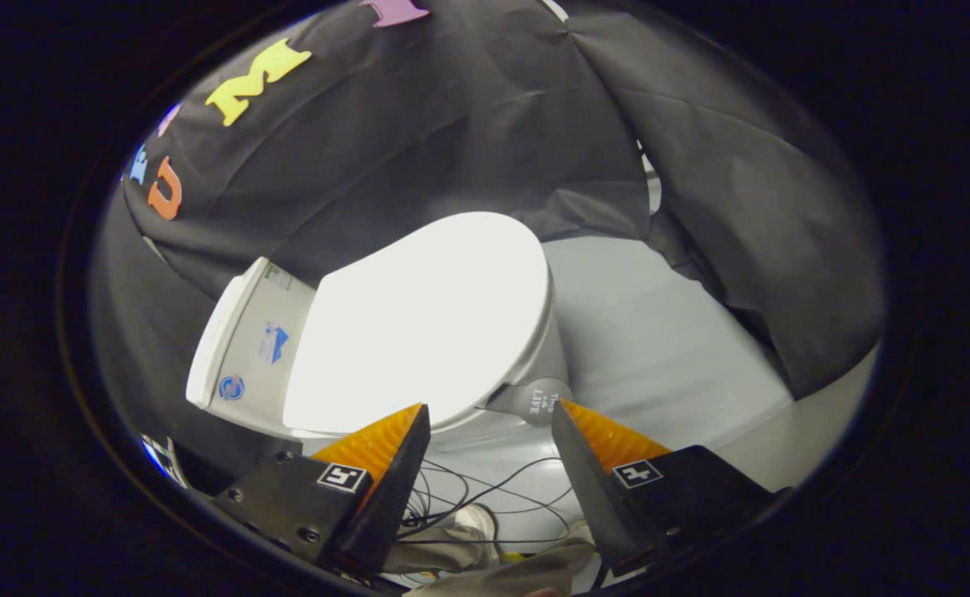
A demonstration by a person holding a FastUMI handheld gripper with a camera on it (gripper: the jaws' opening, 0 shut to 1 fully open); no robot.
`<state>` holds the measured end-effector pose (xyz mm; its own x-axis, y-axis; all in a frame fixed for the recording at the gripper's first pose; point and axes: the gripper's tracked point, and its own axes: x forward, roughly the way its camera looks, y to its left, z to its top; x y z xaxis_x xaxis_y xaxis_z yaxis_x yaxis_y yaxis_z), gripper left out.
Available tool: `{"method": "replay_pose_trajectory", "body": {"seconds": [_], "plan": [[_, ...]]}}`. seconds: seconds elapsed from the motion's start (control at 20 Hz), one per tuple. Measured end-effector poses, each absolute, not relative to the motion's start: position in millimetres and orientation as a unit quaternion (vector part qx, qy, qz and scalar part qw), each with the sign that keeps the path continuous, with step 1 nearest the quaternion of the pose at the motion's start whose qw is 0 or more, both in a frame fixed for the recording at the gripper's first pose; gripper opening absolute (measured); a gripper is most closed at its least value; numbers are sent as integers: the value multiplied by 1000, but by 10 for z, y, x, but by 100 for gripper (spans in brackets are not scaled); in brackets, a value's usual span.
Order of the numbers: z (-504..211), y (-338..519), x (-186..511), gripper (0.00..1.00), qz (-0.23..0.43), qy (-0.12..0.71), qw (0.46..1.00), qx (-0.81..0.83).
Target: Open the toilet lid.
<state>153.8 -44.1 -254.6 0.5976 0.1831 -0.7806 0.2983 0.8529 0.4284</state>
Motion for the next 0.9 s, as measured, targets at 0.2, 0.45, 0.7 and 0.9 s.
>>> {"method": "replay_pose_trajectory", "body": {"seconds": [0.2,0.45,0.7,0.9], "plan": [[-2741,-516,1570,90,-45,453,837,304],[-2920,-548,1689,79,-49,443,822,355],[-3059,-500,1720,68,-39,439,787,432],[-3102,-432,1689,51,-26,430,761,485]]}}
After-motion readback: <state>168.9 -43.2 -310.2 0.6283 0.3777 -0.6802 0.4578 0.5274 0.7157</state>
